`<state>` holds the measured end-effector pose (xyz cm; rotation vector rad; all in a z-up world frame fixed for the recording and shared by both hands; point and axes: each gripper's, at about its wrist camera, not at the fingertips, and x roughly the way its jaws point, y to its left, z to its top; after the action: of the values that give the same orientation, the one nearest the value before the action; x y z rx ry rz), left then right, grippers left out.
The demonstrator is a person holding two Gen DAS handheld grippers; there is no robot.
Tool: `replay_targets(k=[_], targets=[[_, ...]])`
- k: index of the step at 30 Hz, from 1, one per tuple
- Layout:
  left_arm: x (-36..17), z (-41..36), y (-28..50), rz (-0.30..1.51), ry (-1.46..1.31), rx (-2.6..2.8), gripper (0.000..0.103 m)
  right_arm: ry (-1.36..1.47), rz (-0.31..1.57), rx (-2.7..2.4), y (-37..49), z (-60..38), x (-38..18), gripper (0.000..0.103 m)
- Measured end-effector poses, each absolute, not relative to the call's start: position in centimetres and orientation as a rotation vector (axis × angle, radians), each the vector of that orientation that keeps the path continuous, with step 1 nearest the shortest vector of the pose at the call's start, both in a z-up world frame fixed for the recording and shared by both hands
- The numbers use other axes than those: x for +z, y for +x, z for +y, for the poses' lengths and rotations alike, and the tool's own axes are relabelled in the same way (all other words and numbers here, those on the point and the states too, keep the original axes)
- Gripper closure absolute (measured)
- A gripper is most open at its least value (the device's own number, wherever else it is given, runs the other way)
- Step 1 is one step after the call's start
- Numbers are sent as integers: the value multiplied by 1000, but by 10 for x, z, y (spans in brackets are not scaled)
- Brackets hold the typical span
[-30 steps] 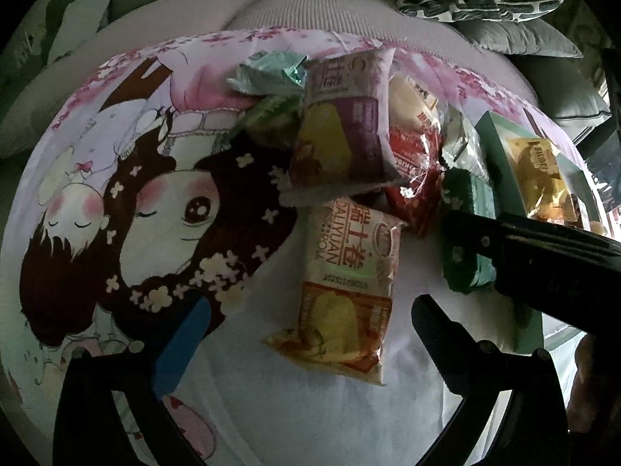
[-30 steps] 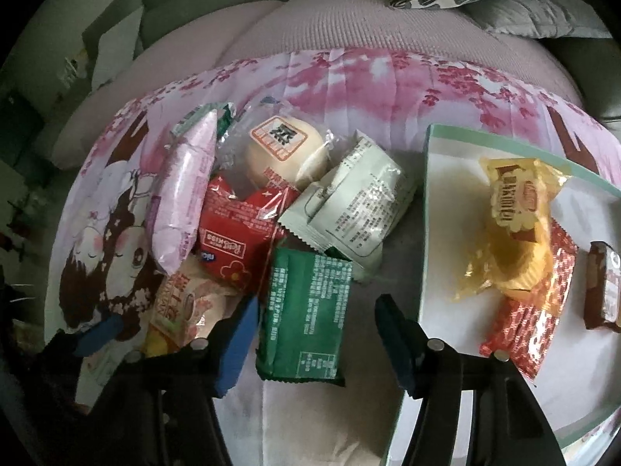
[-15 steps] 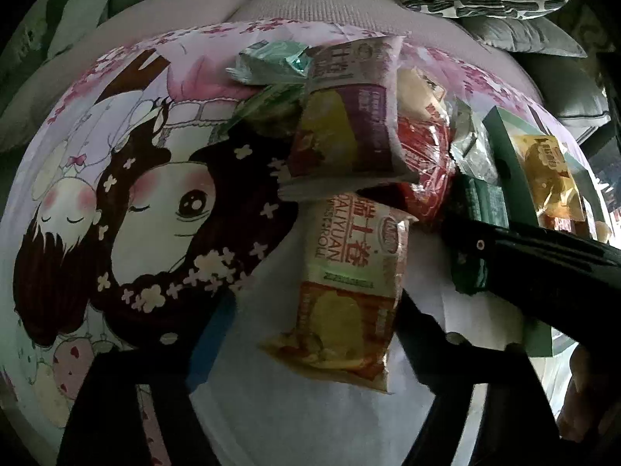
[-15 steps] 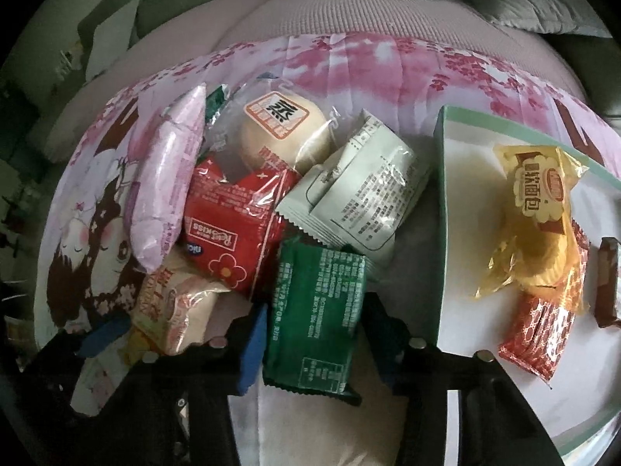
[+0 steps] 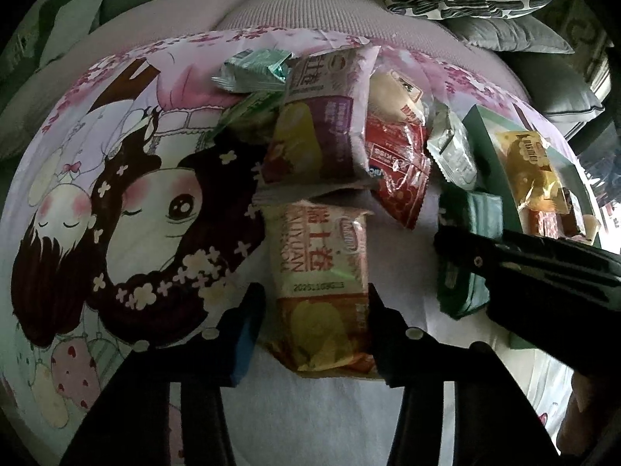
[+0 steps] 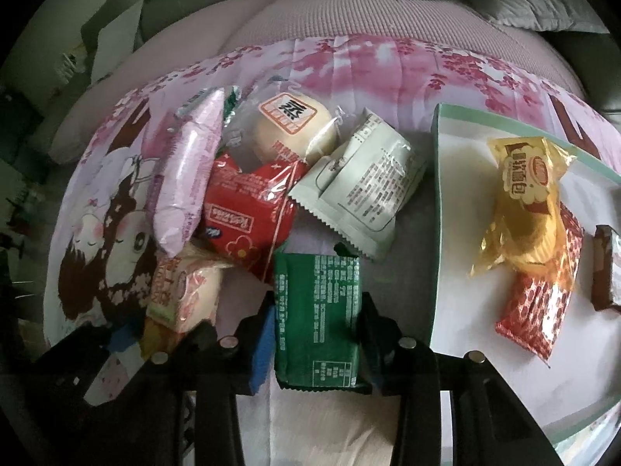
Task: Organize snacks
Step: 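Grasp the cream-yellow cake pack with the left gripper while the right gripper grasps the green pack, then carry the cream-yellow Swiss roll pack and green pack into the white tray, releasing both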
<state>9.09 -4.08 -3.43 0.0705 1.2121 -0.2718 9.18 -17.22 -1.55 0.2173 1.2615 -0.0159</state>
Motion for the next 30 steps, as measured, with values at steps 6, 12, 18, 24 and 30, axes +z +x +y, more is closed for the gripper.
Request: replay_targets(k=[6, 12, 18, 24, 30], targets=[[-29, -43, 83, 1203, 75, -271, 59, 228, 1251, -4, 79, -172, -3, 61], [-24, -42, 76, 1197, 56, -264, 61, 241, 1236, 4, 65, -173, 11, 61], [-14, -42, 64, 1169, 57, -264, 64, 252, 1214, 8, 55, -177, 25, 61], [-6, -38, 54, 1163, 60, -259, 65, 262, 1190, 12, 47, -181, 40, 61], [-7, -36, 49, 1184, 66, -248, 65, 271, 1183, 11, 40, -186, 45, 61]])
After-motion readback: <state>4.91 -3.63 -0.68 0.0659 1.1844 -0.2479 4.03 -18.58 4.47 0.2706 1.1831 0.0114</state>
